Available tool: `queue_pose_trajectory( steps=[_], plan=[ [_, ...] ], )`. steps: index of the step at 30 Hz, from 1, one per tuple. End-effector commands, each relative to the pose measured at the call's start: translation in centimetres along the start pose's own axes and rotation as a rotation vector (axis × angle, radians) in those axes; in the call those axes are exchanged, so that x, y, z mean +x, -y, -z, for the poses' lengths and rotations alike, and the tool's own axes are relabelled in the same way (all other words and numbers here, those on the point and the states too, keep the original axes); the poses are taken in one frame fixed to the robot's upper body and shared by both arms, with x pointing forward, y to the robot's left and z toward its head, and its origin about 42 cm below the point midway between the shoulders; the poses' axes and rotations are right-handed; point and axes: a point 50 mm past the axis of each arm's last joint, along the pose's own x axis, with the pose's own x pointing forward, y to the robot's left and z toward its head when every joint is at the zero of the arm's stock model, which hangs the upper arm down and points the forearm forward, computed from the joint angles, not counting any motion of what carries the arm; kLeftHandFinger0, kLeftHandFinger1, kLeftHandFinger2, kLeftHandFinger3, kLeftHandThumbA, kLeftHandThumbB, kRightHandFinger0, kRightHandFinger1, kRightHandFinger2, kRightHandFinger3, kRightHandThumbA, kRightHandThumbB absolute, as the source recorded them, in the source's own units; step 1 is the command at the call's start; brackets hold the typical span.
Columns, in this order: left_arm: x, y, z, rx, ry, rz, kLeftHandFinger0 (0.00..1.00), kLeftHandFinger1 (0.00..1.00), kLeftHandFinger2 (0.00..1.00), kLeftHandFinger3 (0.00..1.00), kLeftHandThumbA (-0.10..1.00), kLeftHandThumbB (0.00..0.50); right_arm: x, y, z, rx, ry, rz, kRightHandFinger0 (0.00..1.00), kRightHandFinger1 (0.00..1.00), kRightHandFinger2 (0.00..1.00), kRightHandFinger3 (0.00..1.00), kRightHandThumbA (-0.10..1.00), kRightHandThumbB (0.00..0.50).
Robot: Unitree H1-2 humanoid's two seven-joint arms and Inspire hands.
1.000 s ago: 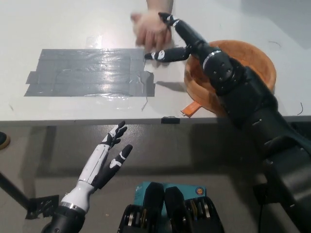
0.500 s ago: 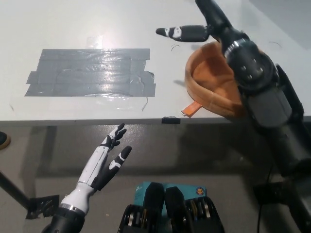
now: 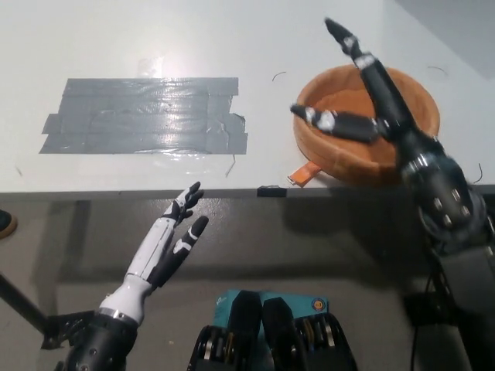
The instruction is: An emotional support dumpling is kept in a soft plate infront in the middle of the desk infront of the robot. The robot extends its right arm to pick up the dumpling and hands it to a person
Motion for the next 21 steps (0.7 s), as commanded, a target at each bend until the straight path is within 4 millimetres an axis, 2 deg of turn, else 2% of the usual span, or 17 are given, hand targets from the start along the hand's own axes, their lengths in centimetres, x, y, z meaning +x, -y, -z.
queue_pose_trajectory(
  steps=[1,6,9,10,11,12,13,15,16,19,21],
  plan=[
    [3.6,-3.3,-3.2,0.012,0.122,-0.080,1.00,1.00,1.00,1.00,0.96,0.061,-10.1,6.4,-14.4,0.079,0.521,0.093,1.00,1.00,1.00,1.00,0.86,0.451],
    [3.0,-2.9,-2.8,0.003,0.106,-0.077,1.00,1.00,1.00,1.00,0.95,0.066,-11.8,4.8,-11.1,0.129,0.422,0.046,1.00,1.00,1.00,1.00,0.86,0.455],
    [2.0,-2.7,-2.2,-0.001,0.088,-0.073,1.00,1.00,1.00,1.00,0.95,0.059,-12.9,3.4,-8.5,0.142,0.321,0.029,1.00,1.00,1.00,1.00,0.90,0.479],
    [1.8,-2.6,-2.1,0.003,0.084,-0.073,1.00,1.00,1.00,1.00,0.94,0.052,-13.1,2.9,-7.5,0.139,0.288,0.027,1.00,1.00,1.00,1.00,0.91,0.481],
    [1.4,-2.5,-2.0,0.001,0.078,-0.074,1.00,1.00,1.00,1.00,0.94,0.054,-13.4,2.3,-6.3,0.145,0.244,0.022,1.00,1.00,1.00,1.00,0.88,0.462],
    [1.2,-2.4,-1.9,-0.004,0.075,-0.075,1.00,1.00,1.00,1.00,0.93,0.052,-13.6,1.9,-5.6,0.147,0.217,0.019,1.00,1.00,1.00,1.00,0.90,0.478],
    [0.9,-2.3,-1.7,-0.011,0.066,-0.074,1.00,1.00,1.00,1.00,0.93,0.064,-13.8,1.1,-3.7,0.163,0.167,0.002,1.00,1.00,1.00,1.00,0.90,0.455],
    [0.6,-2.0,-1.4,-0.018,0.061,-0.074,1.00,1.00,1.00,1.00,0.93,0.065,-14.2,0.5,-2.2,0.166,0.116,-0.008,1.00,1.00,1.00,1.00,0.90,0.454],
    [0.5,-1.9,-1.3,-0.018,0.060,-0.073,1.00,1.00,1.00,1.00,0.93,0.065,-14.4,0.3,-1.8,0.168,0.107,-0.014,1.00,1.00,1.00,1.00,0.90,0.438],
    [-0.4,-1.4,-0.9,-0.034,0.041,-0.075,1.00,1.00,1.00,1.00,0.92,0.069,-15.2,-1.5,2.1,0.165,0.015,-0.049,1.00,1.00,1.00,1.00,0.91,0.398],
    [-0.7,-1.5,-0.8,-0.040,0.035,-0.073,1.00,1.00,1.00,1.00,0.91,0.065,-15.6,-2.3,3.5,0.184,-0.028,-0.058,1.00,1.00,1.00,1.00,0.90,0.404]
  ],
)
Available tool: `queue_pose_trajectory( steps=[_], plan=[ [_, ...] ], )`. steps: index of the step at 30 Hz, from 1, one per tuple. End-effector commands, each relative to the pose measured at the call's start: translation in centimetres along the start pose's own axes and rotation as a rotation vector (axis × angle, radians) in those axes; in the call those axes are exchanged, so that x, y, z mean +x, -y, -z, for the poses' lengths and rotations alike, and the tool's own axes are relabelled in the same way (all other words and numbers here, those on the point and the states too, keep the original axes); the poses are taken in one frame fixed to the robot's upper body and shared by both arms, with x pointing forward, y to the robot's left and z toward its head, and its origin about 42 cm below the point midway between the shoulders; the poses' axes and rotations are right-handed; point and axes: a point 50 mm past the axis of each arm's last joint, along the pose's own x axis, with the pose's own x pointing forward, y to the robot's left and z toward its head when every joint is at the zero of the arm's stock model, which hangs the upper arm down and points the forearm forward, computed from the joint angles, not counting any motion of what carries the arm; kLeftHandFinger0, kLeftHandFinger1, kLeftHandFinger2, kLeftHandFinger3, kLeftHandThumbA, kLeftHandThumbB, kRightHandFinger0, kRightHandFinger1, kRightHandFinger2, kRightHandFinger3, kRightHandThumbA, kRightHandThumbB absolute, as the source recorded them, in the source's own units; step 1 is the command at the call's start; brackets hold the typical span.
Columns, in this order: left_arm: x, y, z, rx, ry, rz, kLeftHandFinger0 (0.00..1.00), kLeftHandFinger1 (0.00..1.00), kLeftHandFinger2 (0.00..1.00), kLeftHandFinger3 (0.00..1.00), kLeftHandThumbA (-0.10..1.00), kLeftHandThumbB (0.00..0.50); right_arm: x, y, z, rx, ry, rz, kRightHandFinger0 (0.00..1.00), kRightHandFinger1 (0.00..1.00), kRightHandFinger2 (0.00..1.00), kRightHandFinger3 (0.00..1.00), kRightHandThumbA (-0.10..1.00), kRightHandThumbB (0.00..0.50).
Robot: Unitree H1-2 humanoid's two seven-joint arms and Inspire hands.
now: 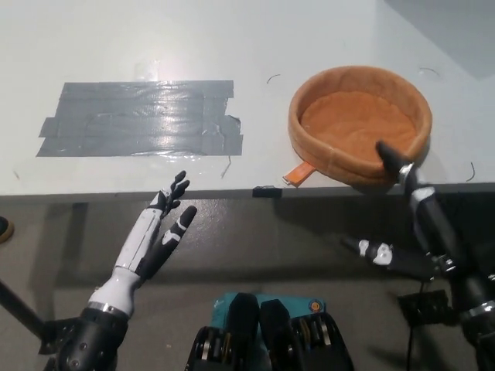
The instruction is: An emotional support dumpling is kept in a soft plate infront in the middle of the desk infront of the robot. The robot extends its right arm to pick up the dumpling and hands it to a person
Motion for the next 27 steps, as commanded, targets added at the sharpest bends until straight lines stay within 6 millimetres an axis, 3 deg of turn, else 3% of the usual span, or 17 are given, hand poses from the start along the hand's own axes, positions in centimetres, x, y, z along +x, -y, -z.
queue_pose_trajectory(
  steps=[1,7,10,13,27],
  plan=[
    [-0.3,-0.4,-0.8,-0.030,0.041,-0.024,1.00,1.00,1.00,1.00,0.90,0.064,-0.1,-0.8,1.7,0.036,0.030,-0.036,1.00,1.00,1.00,1.00,0.90,0.402],
    [0.1,-0.5,-0.8,-0.012,0.046,-0.016,1.00,1.00,1.00,1.00,0.93,0.072,-0.2,-0.7,2.9,0.051,0.007,-0.039,1.00,1.00,1.00,1.00,0.85,0.371],
    [-0.6,-0.4,-0.7,-0.014,0.031,-0.016,1.00,1.00,1.00,1.00,0.94,0.073,-0.7,-1.0,3.2,0.050,-0.004,-0.048,1.00,1.00,1.00,1.00,0.84,0.363],
    [-1.7,-0.1,-0.3,-0.015,0.014,-0.009,1.00,1.00,1.00,1.00,0.94,0.071,-1.6,-1.5,3.4,0.051,-0.025,-0.058,1.00,1.00,1.00,1.00,0.87,0.392],
    [-3.3,0.7,0.8,-0.022,-0.021,-0.008,1.00,1.00,1.00,1.00,0.90,0.073,-2.8,-2.3,3.6,0.050,-0.064,-0.094,1.00,1.00,1.00,1.00,0.86,0.391]
  ],
)
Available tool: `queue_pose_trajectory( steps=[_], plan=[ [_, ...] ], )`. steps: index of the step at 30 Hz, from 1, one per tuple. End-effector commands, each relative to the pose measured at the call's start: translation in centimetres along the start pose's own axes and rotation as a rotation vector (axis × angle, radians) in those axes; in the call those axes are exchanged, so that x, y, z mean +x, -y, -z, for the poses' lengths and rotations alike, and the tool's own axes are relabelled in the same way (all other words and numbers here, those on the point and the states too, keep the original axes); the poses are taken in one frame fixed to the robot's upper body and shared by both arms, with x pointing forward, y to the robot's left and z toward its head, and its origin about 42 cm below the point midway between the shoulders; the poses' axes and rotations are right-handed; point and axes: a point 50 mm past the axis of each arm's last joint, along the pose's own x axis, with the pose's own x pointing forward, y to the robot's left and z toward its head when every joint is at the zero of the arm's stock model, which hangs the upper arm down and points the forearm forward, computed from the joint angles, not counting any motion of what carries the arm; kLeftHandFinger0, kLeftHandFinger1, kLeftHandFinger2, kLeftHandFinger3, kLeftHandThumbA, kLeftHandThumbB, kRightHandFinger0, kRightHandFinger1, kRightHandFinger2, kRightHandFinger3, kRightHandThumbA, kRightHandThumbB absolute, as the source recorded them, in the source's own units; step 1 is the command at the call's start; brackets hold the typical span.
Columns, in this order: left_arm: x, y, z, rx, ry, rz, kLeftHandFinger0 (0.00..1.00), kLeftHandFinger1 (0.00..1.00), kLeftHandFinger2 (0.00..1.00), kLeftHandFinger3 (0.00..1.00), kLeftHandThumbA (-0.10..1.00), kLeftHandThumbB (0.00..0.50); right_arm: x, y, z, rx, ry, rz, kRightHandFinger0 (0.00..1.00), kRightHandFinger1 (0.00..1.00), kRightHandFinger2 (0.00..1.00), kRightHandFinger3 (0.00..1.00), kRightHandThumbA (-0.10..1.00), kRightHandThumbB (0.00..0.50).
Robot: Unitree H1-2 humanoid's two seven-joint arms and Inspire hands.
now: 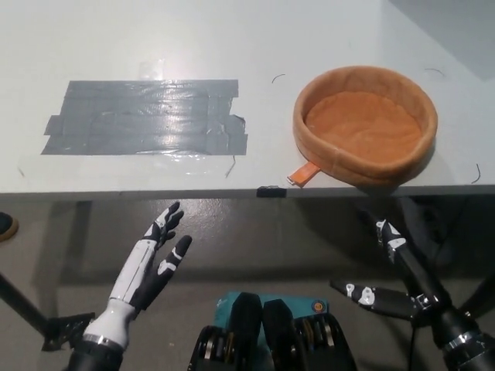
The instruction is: An emotional support dumpling is kept in a soft plate infront in the middle of the desk infront of the robot. The robot extends its right arm to pick up the dumpling and hands it to a person
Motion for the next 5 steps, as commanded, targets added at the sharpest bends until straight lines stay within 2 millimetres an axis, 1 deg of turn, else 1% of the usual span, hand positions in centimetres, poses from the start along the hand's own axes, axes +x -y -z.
queue_pose_trajectory(
  steps=[1,2,5],
  plan=[
    [0.14,-0.11,-0.90,0.005,0.055,-0.011,1.00,1.00,1.00,1.00,0.91,0.071,0.21,0.15,-1.17,-0.015,0.065,-0.014,1.00,1.00,1.00,1.00,0.86,0.391],
    [-0.17,0.06,-0.77,0.001,0.052,-0.011,1.00,1.00,1.00,1.00,0.90,0.064,-0.07,0.03,-1.05,-0.016,0.059,-0.017,1.00,1.00,1.00,1.00,0.86,0.393],
    [-0.11,0.22,-0.70,-0.002,0.049,-0.010,1.00,1.00,1.00,1.00,0.90,0.063,-0.04,0.22,-1.01,-0.023,0.054,-0.019,1.00,1.00,1.00,1.00,0.87,0.398]
  ],
)
